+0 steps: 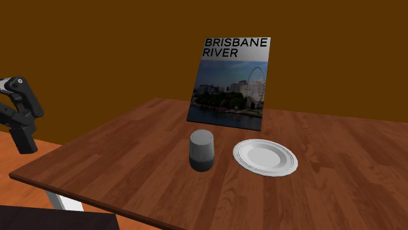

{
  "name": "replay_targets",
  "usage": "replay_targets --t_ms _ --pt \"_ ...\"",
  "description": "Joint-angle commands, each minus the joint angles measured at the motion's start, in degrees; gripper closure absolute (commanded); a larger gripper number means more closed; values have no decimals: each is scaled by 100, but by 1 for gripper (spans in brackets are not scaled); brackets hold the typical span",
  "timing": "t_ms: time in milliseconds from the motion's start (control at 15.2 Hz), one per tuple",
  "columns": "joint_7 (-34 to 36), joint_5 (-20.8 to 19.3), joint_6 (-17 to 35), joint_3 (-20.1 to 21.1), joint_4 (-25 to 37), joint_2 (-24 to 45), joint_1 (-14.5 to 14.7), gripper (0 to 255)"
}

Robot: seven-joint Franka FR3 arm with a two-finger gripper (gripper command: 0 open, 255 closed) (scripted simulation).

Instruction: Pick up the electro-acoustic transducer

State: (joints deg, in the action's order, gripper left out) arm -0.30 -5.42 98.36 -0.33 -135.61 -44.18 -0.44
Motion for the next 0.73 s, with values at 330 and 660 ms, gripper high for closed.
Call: replay_targets --t_ms 330,660 --pt "357 287 656 340 -26 574 224 0" --pt "690 505 1287 683 108 1261 418 0"
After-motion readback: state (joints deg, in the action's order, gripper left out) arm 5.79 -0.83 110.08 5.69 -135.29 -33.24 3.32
